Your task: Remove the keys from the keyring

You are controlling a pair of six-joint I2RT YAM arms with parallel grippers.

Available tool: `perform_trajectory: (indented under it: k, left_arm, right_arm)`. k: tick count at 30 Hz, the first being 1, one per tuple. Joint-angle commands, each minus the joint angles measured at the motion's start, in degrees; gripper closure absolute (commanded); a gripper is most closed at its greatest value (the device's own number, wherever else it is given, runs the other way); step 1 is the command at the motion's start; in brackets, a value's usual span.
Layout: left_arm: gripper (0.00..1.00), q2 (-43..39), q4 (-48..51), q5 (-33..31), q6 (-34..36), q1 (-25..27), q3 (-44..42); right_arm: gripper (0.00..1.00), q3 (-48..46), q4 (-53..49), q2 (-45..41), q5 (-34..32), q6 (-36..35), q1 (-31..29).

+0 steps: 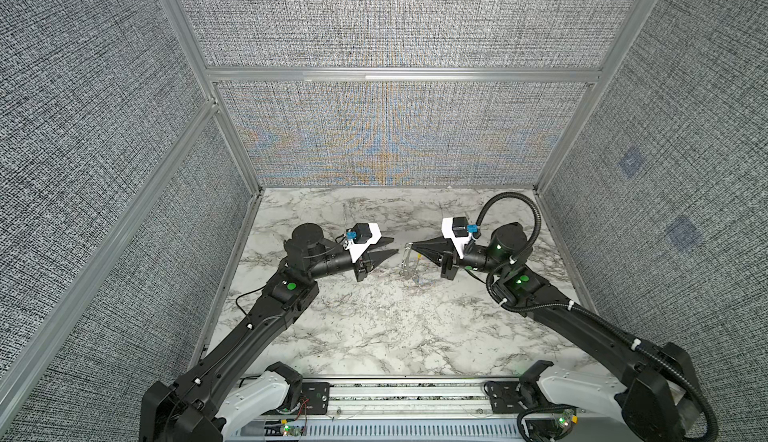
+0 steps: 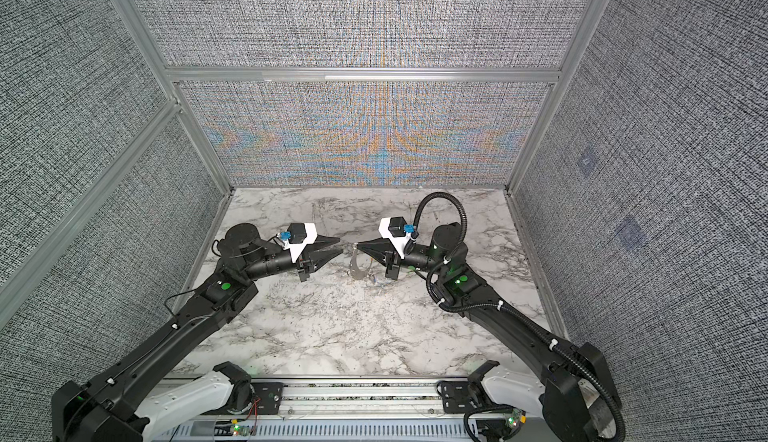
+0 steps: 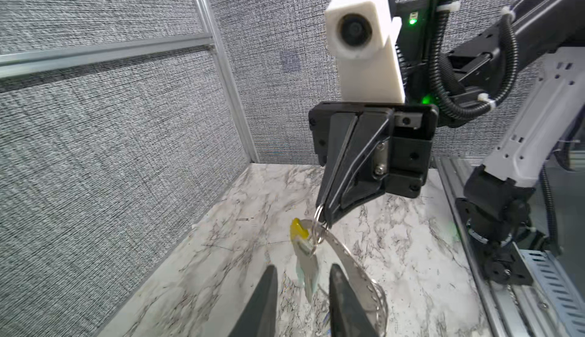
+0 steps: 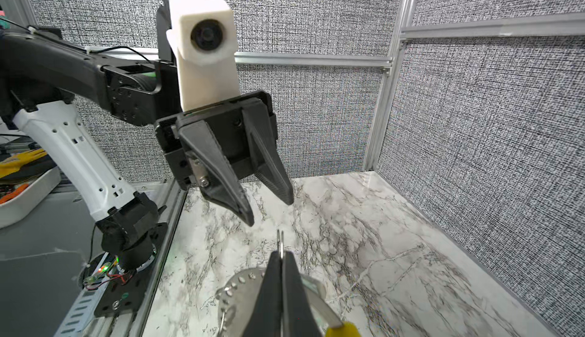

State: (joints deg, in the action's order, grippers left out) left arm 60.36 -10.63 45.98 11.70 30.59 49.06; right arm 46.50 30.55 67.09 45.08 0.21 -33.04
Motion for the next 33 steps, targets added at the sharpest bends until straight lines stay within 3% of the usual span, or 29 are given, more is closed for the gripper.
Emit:
perform_trajectory:
  k: [1,15,24,33]
  left_arm:
    - [0.69,1.4,0.5,5.3,-1.0,-0.2,1.3]
    - [0.73,4.6,-4.6,10.9,-4.8,-0.1,1.2]
    - [0.78,5.2,-6.0,11.1,-5.5,-0.1,1.0]
    - [0.92,5.8,-7.5,12.7,-6.6,0.0,1.1]
  right_arm:
    - [1.00,0.6,2.6,0.1,2.3,-0.1,0.0]
    - [1.00,1.2,3.0,0.5,4.3,1.0,0.0]
    - [1.00,1.5,3.0,0.8,5.4,1.5,-0.1]
    - [1.00,1.5,4.0,1.3,5.5,2.3,-0.1]
